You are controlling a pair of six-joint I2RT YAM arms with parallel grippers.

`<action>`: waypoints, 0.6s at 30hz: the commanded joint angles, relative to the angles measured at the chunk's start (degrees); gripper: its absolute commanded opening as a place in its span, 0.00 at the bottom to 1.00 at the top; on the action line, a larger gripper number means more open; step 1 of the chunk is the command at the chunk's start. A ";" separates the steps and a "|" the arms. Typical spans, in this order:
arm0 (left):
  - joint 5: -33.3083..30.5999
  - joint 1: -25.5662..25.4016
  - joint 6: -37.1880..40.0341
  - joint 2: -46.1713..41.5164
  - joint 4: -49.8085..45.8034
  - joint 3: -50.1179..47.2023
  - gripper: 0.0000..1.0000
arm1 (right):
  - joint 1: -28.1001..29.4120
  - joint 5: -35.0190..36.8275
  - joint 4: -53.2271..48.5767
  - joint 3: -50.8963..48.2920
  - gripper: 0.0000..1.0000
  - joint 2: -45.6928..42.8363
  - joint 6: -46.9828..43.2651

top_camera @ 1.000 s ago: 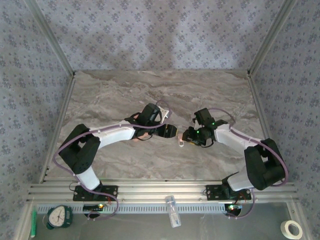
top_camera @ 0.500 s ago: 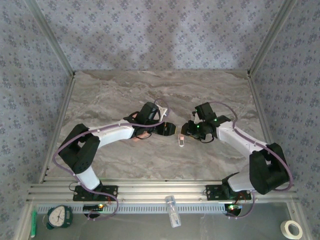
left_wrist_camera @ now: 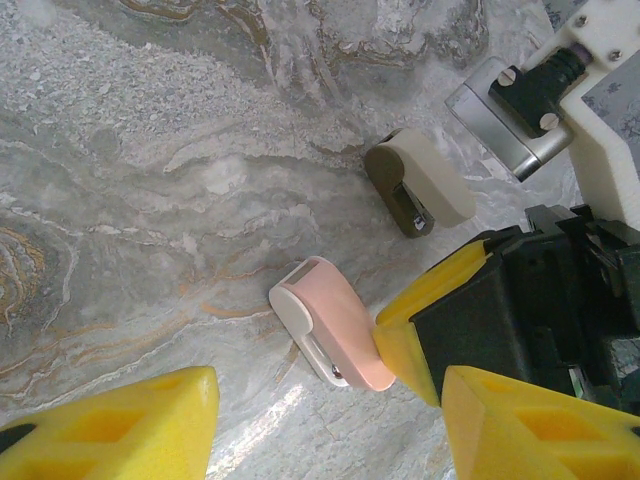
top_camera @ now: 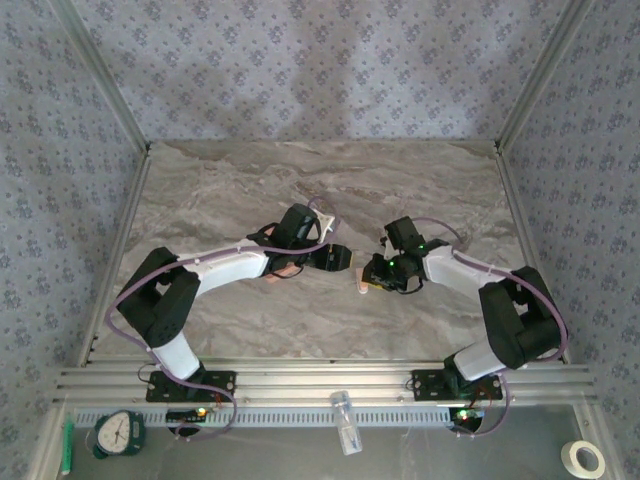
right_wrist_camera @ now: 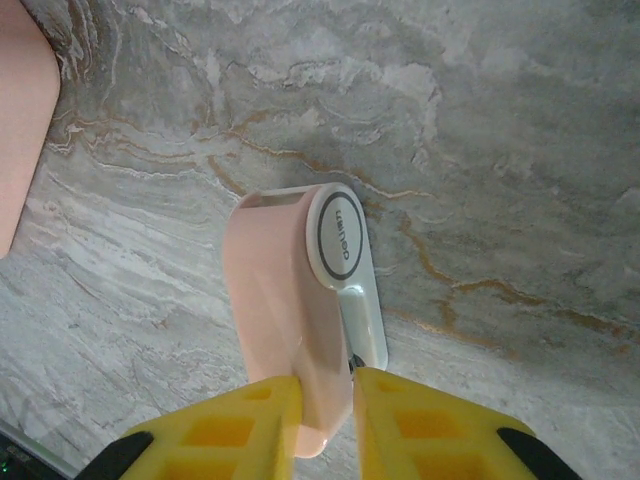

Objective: Load the staples into the stapler

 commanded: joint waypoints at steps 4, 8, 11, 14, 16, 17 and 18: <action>-0.29 0.28 0.03 0.41 0.46 1.50 0.61 | 1.59 7.04 -10.46 4.27 0.40 -1.63 -2.05; -1.08 0.42 -0.06 0.39 0.22 1.69 0.63 | 2.95 10.11 -14.05 9.88 0.45 -2.98 -4.25; -3.31 0.48 -0.49 -0.07 -0.37 1.46 0.64 | 4.15 12.17 -17.25 12.43 0.46 -1.95 -4.24; -6.66 1.09 -1.85 -1.09 -1.12 0.53 0.66 | 5.33 13.87 -19.08 14.23 0.47 0.50 -5.06; -8.24 1.88 -2.91 -2.13 -0.72 -0.77 0.66 | 6.39 14.77 -20.05 15.54 0.47 2.33 -5.59; -9.04 2.40 -3.41 -2.87 -0.36 -1.57 0.66 | 6.99 15.35 -20.70 16.18 0.47 3.22 -5.89; -9.95 2.75 -3.80 -3.67 -0.14 -2.48 0.66 | 7.65 15.91 -21.16 16.89 0.47 4.21 -6.24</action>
